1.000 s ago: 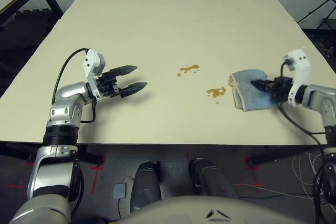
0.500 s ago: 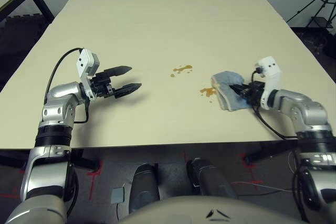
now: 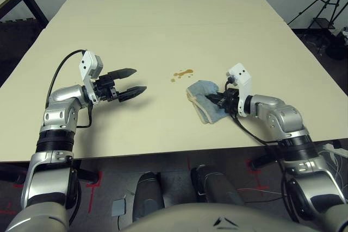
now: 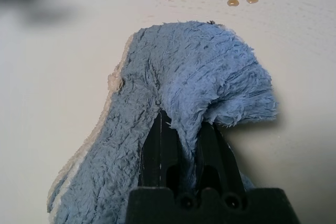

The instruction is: Wipe the water off the table with a rag.

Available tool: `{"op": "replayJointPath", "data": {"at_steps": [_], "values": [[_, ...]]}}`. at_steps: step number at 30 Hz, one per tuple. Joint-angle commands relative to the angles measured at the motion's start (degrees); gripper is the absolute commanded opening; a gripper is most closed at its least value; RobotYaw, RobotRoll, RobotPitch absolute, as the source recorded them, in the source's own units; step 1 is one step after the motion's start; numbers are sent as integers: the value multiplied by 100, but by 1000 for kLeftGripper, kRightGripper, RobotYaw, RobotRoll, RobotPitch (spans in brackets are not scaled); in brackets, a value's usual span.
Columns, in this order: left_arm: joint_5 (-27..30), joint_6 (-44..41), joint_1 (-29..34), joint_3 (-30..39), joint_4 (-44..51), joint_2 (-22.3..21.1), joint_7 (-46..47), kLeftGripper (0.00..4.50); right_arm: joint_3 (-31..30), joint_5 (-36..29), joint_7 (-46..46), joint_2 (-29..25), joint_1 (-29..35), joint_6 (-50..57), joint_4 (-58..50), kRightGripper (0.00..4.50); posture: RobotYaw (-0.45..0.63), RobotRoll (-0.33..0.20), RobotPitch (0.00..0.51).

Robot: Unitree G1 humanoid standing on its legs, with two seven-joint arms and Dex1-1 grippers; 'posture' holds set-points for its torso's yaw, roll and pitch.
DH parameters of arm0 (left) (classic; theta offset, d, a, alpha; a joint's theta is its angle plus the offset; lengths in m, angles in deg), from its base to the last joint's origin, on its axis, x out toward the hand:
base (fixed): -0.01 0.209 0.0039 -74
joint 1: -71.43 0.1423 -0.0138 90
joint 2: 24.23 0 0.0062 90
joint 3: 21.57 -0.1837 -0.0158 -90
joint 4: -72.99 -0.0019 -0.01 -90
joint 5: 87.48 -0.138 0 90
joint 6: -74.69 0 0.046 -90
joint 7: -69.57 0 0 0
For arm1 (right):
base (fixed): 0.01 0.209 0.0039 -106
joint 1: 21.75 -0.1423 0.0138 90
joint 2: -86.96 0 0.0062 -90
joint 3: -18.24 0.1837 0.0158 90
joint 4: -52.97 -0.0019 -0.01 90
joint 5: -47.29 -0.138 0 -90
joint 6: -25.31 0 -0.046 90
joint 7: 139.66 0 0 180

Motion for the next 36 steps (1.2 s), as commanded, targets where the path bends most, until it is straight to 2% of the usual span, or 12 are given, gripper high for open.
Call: {"op": "replayJointPath", "data": {"at_steps": [1,8,15,19,22,26,29,32,36], "values": [[-52,34,-8,-17,46,-10,-32,4500,-310,58,-147,-208,184,266,368,40,-97,0,88],[-70,40,-91,-45,-58,-14,-88,4500,250,141,-316,-1232,-62,-61,963,37,-106,0,89],[-96,59,-152,-64,-124,0,-131,4500,705,230,-270,-2235,-383,-856,2278,37,-112,0,90],[-101,59,-173,-70,-148,-3,-145,4500,817,232,-282,-2459,-539,-1125,2729,36,-119,0,91],[-114,59,-208,-78,-192,-15,-165,4500,1251,-40,-163,-2388,-820,-1153,2894,36,-122,0,91],[-134,74,-258,-90,-274,-30,-200,4500,1788,-485,30,-2016,-1255,-1128,2849,34,-128,0,89],[-151,85,-323,-101,-340,-34,-225,4500,2084,-738,411,-1439,-1685,-1289,2820,33,-127,0,87],[-160,88,-350,-103,-364,-35,-242,4500,2041,-619,627,-1069,-1892,-1453,2973,33,-127,0,87],[-170,96,-344,-88,-371,-80,-252,4500,1695,-332,732,-668,-1976,-1615,3258,33,-122,0,85]]}}
